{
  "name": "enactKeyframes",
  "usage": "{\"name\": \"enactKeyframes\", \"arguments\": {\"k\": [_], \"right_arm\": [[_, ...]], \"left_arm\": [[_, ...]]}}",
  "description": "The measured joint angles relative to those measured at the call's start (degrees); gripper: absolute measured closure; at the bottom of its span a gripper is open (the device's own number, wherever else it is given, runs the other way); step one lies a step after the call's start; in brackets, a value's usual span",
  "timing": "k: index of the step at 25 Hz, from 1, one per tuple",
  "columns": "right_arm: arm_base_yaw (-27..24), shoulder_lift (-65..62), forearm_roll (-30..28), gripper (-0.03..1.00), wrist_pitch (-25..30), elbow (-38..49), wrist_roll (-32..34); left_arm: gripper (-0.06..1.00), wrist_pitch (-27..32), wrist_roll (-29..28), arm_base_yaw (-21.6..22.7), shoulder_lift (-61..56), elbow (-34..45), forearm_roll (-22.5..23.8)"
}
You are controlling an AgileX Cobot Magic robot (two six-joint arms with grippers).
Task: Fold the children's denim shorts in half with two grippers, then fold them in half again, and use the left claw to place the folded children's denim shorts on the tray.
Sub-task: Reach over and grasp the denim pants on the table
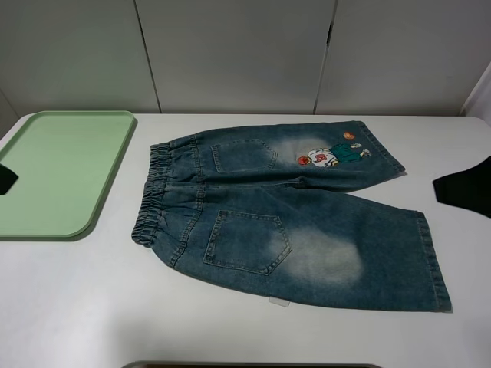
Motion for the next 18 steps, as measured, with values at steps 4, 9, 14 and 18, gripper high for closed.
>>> {"name": "enactKeyframes", "arguments": {"k": [4, 9, 14, 18], "right_arm": [[7.31, 6.24, 0.04, 0.27, -0.26, 0.00, -2.54], [12.29, 10.77, 0.04, 0.27, -0.37, 0.00, -5.52], [21.18, 18.28, -0.13, 0.27, -0.48, 0.00, -13.23], [25.80, 22.17, -1.95, 0.27, -0.53, 0.00, -16.29]], "left_arm": [[0.13, 0.05, 0.60, -5.19, 2.81, 0.00, -0.19], [0.13, 0.24, 4.23, -10.15, 7.86, 0.00, -0.19], [0.13, 0.25, 10.18, -12.51, 14.68, 0.00, -0.19], [0.13, -0.16, 14.49, -14.39, 18.10, 0.00, -0.19]]}}
